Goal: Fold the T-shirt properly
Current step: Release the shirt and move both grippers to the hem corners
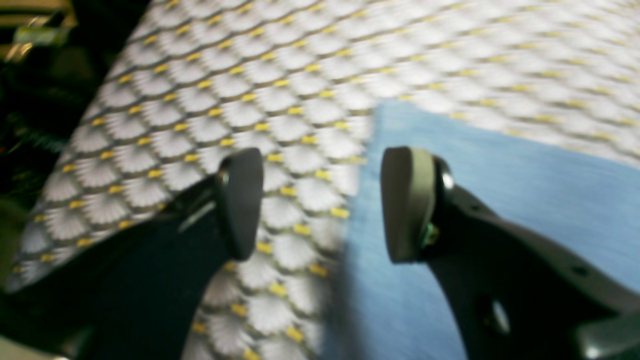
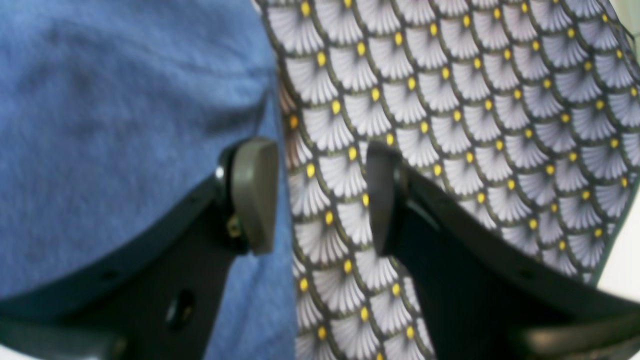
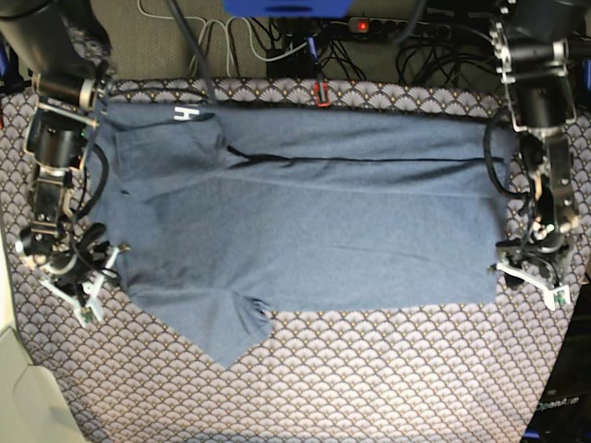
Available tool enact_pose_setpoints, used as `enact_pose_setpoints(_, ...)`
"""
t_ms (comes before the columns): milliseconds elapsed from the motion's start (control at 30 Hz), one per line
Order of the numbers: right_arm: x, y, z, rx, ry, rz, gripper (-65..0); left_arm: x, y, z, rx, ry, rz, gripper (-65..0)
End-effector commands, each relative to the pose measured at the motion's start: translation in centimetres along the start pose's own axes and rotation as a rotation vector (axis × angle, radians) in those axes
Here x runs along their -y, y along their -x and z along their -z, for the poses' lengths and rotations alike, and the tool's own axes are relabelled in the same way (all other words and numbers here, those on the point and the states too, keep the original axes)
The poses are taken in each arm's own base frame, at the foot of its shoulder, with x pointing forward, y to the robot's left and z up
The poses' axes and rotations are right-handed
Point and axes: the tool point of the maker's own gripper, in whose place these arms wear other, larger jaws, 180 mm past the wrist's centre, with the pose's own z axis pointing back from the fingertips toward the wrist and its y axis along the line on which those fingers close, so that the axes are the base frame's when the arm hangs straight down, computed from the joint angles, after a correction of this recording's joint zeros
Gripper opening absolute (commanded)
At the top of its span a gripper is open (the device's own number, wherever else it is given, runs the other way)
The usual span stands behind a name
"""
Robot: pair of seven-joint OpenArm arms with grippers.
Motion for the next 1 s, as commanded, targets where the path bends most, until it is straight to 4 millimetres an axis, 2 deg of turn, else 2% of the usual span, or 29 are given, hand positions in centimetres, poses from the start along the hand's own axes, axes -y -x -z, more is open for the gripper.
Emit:
enact_pose_setpoints(0,1.4,-3.2,-0.4,0.081,0.023,-0.006,-35.1,0.4,-3.6,0.3,0.090,0.004,0.037,-28.0)
enact_pose_setpoints(133,0.4,-3.2,0.4,0.071,-0.010,0.002,-35.1,2.0,-2.5,1.8,0.072,0.006,0.161,-28.0)
enact_pose_setpoints(267,0.0,-3.5,1.0,0.069,-0.030,0.022,-35.1,2.8,-2.2,2.1,0.091,0.021,0.190,-28.0)
enact_pose_setpoints(367,-0.6,-4.4,1.8,0.098,-0.062,0.053,-35.2,2.8,-2.2,2.0,0.092,0.022,0.186,-28.0)
enact_pose_setpoints(533,-1.4,-3.5,2.6,0.081,-0.096,0.085,-35.2,2.7,-1.9,2.0,0.084,0.020,0.183,-28.0)
enact_pose_setpoints(700,-1.8,-3.6,2.9,0.112,-0.107,0.107,-35.2,2.6,-1.9,2.0,0.086,0.018,0.189,-28.0)
enact_pose_setpoints(967,-1.3,-3.2,3.2,0.123,-0.076,0.134,-35.2,2.7,-1.9,2.0,0.088,0.020,0.194,-28.0)
